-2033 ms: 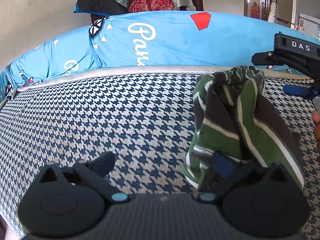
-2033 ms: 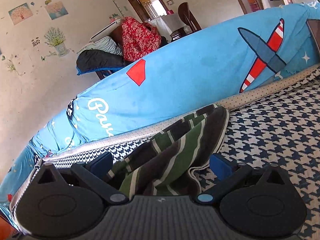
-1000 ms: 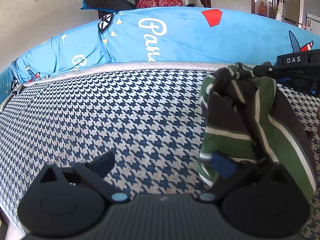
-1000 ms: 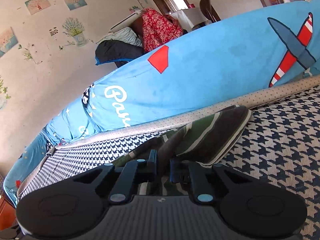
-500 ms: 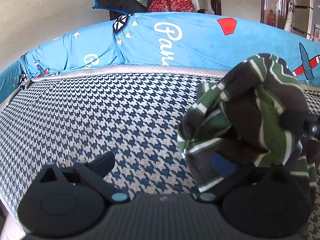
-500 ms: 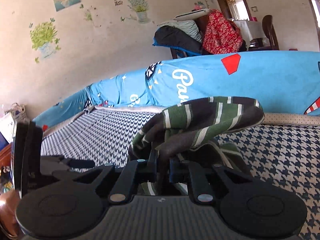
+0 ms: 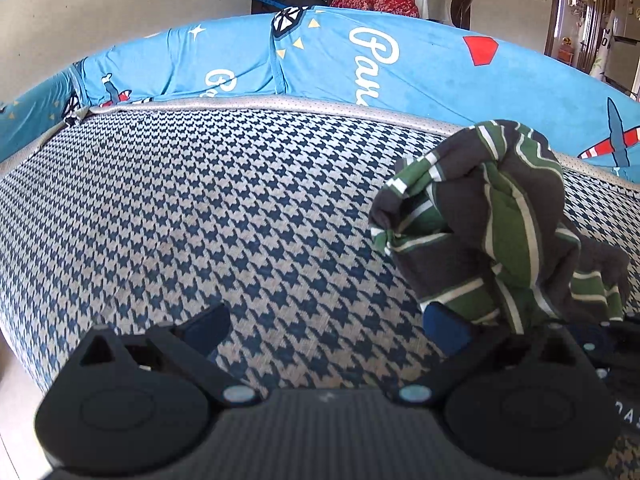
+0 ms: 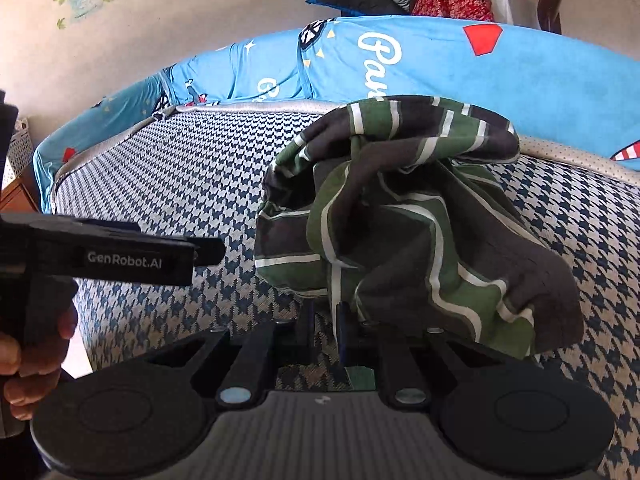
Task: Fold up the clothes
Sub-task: 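Lift the shirt with the right gripper to shake it open, then lower the shirt onto the bed and open the right gripper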
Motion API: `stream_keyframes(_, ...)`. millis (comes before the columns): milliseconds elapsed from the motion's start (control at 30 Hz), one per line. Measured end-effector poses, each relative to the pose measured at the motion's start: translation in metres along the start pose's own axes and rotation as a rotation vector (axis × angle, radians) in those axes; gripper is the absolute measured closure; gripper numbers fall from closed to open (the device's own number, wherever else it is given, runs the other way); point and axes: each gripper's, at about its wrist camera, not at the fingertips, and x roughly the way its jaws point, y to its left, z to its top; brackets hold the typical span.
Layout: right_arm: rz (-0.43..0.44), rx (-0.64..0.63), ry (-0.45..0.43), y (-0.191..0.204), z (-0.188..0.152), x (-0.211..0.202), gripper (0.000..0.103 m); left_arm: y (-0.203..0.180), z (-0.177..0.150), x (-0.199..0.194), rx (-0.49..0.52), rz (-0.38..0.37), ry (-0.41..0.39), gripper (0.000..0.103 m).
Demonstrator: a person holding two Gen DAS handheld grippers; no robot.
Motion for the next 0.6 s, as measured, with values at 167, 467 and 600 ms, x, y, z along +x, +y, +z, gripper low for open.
stream_keyframes(167,-0.057,0.030,0.004,0.004,-0.011,-0.015,0.079,-0.006,-0.018,-0.006,0.031,0.029,0.010,0.000)
stream_keyframes(467,-0.166,0.137,0.015,0.000,-0.032,-0.037,0.053,-0.016,-0.041,-0.015,0.070,0.025,0.033,0.000)
stream_keyframes(600,-0.232,0.182,0.035,-0.001,-0.044,-0.045,0.043,-0.022,-0.050,-0.019,0.092,0.020,0.038,0.000)
